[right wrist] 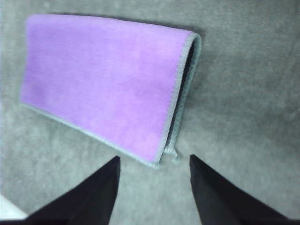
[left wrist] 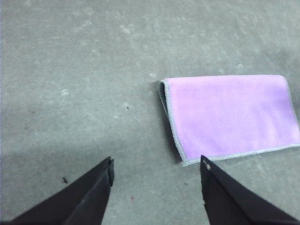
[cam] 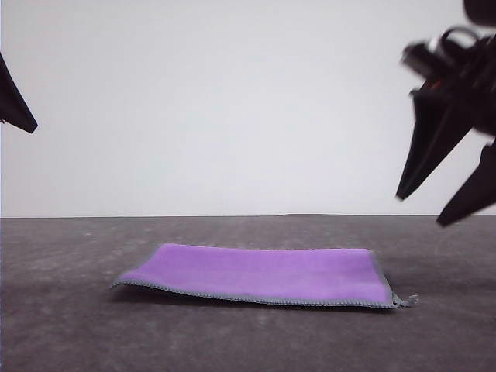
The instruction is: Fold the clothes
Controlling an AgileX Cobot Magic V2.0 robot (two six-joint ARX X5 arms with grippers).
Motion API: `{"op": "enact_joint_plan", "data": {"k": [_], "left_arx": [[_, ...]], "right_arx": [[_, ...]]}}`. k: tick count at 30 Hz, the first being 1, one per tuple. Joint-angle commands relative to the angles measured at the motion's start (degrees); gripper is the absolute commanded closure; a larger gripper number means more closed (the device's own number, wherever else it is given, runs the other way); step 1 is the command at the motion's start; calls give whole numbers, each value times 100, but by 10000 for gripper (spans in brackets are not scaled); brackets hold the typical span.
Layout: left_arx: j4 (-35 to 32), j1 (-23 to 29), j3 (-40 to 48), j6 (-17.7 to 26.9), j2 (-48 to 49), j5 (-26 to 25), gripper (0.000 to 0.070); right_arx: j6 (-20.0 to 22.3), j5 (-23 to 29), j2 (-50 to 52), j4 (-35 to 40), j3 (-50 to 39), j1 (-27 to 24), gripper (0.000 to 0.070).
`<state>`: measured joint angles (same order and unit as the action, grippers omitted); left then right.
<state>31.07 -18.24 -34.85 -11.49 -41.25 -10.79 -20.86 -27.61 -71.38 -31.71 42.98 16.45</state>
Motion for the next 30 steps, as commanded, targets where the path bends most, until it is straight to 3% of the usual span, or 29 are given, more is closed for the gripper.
{"op": "enact_joint_plan", "data": {"k": [1, 12, 27, 29, 30], "left_arx": [[-46, -15, -33, -22, -28, 2, 350], [-44, -15, -33, -168, -28, 0, 350], [-44, -15, -33, -283, -28, 0, 350], [-46, -15, -33, -302, -28, 0, 350], [-46, -15, -33, -308, -28, 0, 350]], "right_arx": [[38, -64, -282, 183, 44, 17, 378], [52, -451, -1539, 986, 44, 17, 378], [-118, -1261, -2290, 1859, 44, 28, 381], [-125, -1212, -2314, 1887, 44, 28, 410], [-125, -1135, -2314, 1886, 44, 28, 469]]}}
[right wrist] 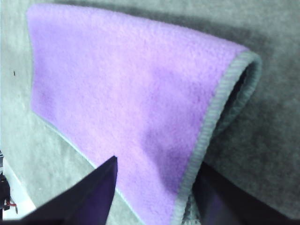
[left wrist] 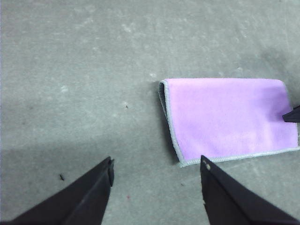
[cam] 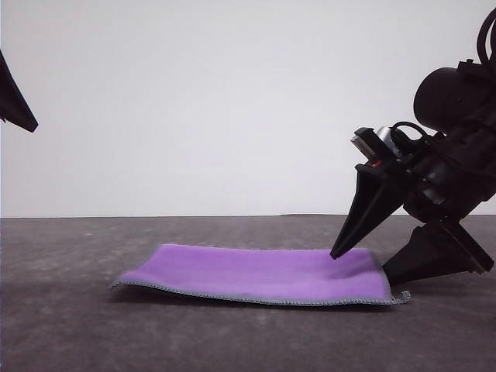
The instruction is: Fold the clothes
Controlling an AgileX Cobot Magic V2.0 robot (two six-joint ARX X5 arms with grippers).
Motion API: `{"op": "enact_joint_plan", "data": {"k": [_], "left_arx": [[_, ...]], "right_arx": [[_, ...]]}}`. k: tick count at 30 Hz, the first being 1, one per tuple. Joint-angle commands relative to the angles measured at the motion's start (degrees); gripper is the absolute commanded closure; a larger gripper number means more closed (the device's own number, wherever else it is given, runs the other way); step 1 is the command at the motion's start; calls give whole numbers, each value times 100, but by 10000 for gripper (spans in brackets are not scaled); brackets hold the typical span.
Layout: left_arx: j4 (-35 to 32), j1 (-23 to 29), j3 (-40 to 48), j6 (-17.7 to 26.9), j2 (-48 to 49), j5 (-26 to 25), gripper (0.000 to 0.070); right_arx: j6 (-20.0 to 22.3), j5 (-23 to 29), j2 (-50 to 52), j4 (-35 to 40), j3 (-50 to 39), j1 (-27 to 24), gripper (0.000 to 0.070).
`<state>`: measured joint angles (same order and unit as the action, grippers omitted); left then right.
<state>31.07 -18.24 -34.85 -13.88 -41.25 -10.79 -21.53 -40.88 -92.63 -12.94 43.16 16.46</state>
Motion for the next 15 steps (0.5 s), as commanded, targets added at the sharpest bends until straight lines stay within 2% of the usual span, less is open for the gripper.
{"op": "enact_joint_plan", "data": {"k": [1, 3, 5, 15], "left_arx": [[-46, -15, -33, -73, -28, 0, 350], [-46, -15, -33, -77, -28, 0, 350], [-46, -15, -33, -77, -28, 0, 350], [-47, -15, -33, -75, -28, 0, 350]], "right_arx": [[-57, 266, -189, 7, 26, 27, 534], [-54, 372, -189, 8, 26, 22, 650], [-51, 389, -189, 17, 26, 8, 699], [-57, 323, 31, 51, 176, 27, 698]]}}
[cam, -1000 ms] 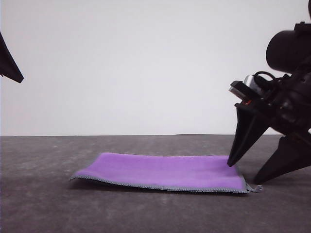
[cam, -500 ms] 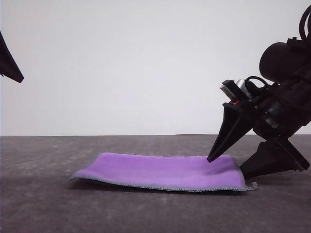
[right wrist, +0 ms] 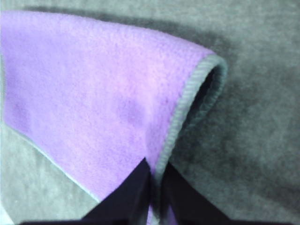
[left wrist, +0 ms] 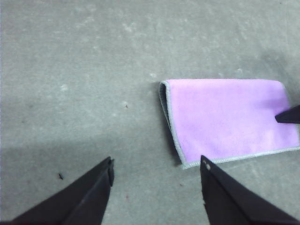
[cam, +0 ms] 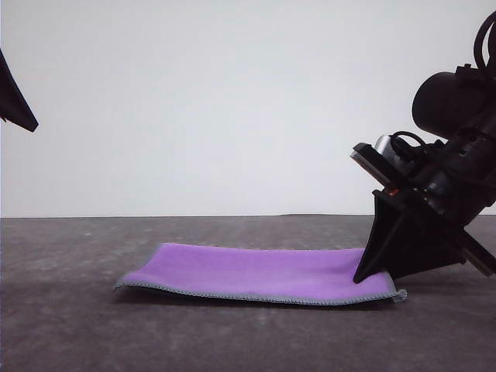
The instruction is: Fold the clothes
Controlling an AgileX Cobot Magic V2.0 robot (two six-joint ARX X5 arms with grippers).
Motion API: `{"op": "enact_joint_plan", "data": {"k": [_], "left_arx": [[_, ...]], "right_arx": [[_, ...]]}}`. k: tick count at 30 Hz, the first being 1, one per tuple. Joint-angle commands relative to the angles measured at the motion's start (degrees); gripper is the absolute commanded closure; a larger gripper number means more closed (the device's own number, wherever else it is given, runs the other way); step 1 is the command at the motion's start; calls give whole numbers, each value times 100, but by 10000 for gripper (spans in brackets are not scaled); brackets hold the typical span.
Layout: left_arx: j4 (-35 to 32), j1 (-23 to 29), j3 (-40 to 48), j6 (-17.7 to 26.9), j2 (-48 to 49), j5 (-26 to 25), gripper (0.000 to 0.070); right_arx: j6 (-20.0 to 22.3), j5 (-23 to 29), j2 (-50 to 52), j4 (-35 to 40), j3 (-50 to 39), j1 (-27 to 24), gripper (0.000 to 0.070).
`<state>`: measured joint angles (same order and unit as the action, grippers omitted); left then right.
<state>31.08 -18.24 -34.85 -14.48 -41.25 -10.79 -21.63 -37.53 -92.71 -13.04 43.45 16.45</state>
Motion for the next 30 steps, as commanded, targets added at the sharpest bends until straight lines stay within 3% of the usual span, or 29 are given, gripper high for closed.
{"op": "enact_joint_plan", "data": {"k": [1, 11, 20, 26, 28, 30], "left_arx": [[-49, -15, -33, -15, -28, 0, 350], [-71, -15, -33, -13, -31, 4, 350], [-71, -15, -33, -13, -31, 7, 350], [-71, -15, -33, 9, -31, 7, 350], [-70, -15, -33, 19, -31, 7, 350], [-69, -15, -33, 28, -31, 7, 350]], "right_arx": [[-48, -15, 105, 45, 184, 52, 698], [-185, -280, 285, 75, 741, 641, 698], [-955, -136, 86, 1386, 793, 1403, 698], [-1149, -136, -296, 1868, 869, 1767, 693], [-1140, -154, -446, 2065, 911, 1888, 642], [-1139, -162, -553, 2299, 917, 1969, 493]]}}
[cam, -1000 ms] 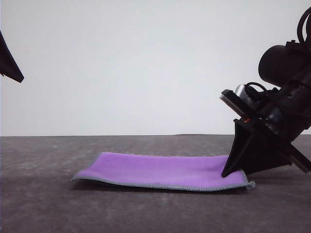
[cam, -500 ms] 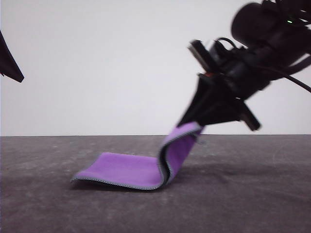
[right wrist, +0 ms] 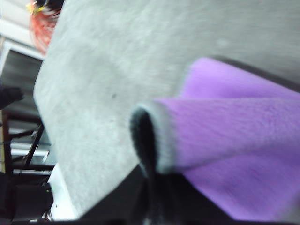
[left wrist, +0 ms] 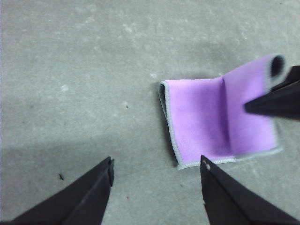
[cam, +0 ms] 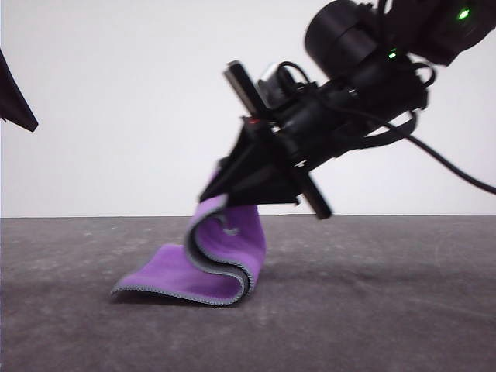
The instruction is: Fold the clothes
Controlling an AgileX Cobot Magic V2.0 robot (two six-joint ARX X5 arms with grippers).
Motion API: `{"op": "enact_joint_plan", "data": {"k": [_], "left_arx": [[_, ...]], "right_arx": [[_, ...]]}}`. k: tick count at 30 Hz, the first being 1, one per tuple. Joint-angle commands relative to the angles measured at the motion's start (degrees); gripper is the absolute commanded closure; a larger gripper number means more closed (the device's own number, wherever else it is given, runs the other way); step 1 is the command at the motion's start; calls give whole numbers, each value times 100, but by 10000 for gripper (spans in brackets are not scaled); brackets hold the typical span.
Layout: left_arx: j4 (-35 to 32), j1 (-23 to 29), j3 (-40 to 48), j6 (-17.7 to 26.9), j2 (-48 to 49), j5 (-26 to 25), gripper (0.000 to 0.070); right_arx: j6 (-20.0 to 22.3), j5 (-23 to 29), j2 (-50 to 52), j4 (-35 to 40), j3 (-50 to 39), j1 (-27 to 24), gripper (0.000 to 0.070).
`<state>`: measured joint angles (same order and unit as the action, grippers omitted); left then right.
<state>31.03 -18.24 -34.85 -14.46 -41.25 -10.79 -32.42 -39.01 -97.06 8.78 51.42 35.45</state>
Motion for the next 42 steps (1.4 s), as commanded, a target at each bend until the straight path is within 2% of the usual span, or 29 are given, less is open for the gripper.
{"op": "enact_joint_plan", "data": {"k": [1, 2, 4, 12, 16, 19, 24, 28, 33, 42], "left_arx": [[-64, -15, -33, 26, -31, 7, 350], [-64, -15, -33, 26, -31, 7, 350], [-60, -15, -33, 26, -28, 5, 350], [-57, -15, -33, 24, -28, 6, 350], [-51, -15, -33, 22, -28, 4, 350], [-39, -15, -33, 18, -28, 4, 350], [-37, -15, -33, 1, -29, 4, 350], [-36, -15, -33, 0, -29, 4, 350], [-36, -15, -33, 0, -28, 4, 350], [-37, -15, -33, 0, -31, 4, 350]], "right_arx": [[-61, -12, -145, 182, 120, 90, 403], [-64, -12, -152, 194, 120, 98, 320], [-62, -26, -143, 190, 121, 106, 250], [-24, -242, 348, -28, 120, -124, 253], [422, -156, 823, -846, 120, -276, 254], [1009, 351, 1304, -1804, 120, -377, 255], [2202, 1735, 2372, -3472, 118, -509, 255], [2918, 2723, 3209, -4209, 66, -618, 255], [3050, 2814, 4027, -4031, -285, -915, 255], [3016, 2688, 5036, -3073, -1396, -1286, 255]]}}
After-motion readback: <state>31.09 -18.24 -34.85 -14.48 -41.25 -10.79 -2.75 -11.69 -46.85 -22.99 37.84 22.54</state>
